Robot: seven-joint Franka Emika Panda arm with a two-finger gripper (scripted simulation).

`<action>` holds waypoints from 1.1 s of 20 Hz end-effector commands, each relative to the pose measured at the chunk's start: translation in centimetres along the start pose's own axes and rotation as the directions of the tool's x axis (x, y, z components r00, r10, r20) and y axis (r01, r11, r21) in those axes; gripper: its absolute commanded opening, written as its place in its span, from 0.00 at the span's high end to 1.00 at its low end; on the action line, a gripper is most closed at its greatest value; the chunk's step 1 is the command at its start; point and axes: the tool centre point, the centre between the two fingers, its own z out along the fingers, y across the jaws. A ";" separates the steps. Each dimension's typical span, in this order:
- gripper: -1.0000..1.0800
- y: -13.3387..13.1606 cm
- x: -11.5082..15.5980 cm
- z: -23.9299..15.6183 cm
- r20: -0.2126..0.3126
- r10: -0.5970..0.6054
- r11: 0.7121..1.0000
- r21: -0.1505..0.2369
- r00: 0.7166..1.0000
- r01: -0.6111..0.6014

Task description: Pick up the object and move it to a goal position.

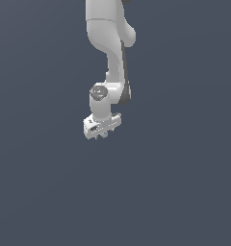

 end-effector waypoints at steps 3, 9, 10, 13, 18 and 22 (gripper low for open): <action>1.00 0.1 0.0 0.4 -0.001 0.000 1.000 -0.001 1.000 0.000; 1.00 0.1 0.0 0.4 -0.001 0.000 1.000 -0.001 1.000 0.000; 1.00 0.1 0.0 0.4 -0.001 0.000 1.000 -0.001 1.000 0.000; 1.00 0.1 0.1 0.3 -0.002 0.000 1.000 -0.002 1.000 0.000; 1.00 0.8 0.2 0.0 -0.002 0.000 1.000 -0.002 1.000 0.000; 1.00 2.2 0.6 -0.6 -0.002 0.000 1.000 -0.002 1.000 0.000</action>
